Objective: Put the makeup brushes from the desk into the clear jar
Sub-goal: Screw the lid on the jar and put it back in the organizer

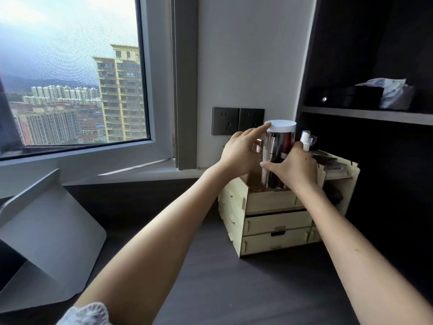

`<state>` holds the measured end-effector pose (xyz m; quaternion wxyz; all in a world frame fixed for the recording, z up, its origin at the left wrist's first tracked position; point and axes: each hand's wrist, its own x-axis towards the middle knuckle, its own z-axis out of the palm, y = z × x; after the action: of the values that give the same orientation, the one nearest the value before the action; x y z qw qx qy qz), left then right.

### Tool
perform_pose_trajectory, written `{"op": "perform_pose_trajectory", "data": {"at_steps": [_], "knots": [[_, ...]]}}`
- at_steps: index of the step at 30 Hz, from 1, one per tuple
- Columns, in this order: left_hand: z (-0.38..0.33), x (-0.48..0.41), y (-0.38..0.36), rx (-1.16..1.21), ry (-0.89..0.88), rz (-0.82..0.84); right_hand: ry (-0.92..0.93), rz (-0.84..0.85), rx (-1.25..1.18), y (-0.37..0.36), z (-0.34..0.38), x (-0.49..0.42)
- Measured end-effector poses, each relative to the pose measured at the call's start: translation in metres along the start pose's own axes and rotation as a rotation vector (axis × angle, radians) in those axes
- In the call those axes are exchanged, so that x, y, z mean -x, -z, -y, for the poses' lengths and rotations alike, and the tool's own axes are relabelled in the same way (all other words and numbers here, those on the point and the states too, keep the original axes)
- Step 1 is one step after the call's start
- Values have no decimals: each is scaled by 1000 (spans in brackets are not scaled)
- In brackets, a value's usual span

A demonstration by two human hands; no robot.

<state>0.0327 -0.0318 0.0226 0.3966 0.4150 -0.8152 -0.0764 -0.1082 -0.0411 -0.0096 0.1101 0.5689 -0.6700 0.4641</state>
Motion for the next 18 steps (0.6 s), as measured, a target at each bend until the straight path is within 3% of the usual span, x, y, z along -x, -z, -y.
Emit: {"op": "perform_pose_trajectory", "data": {"at_steps": [8,13,18], "knots": [[6,-6,-10,-24,-57,2,-84,-195,-266,-9,-18,17],[23,-4,-28,-507,-140,8,-134,-291,-382,-11,-27,24],[38,-5,-38,-742,-291,42,-111,-237,-314,-13,-32,23]]}}
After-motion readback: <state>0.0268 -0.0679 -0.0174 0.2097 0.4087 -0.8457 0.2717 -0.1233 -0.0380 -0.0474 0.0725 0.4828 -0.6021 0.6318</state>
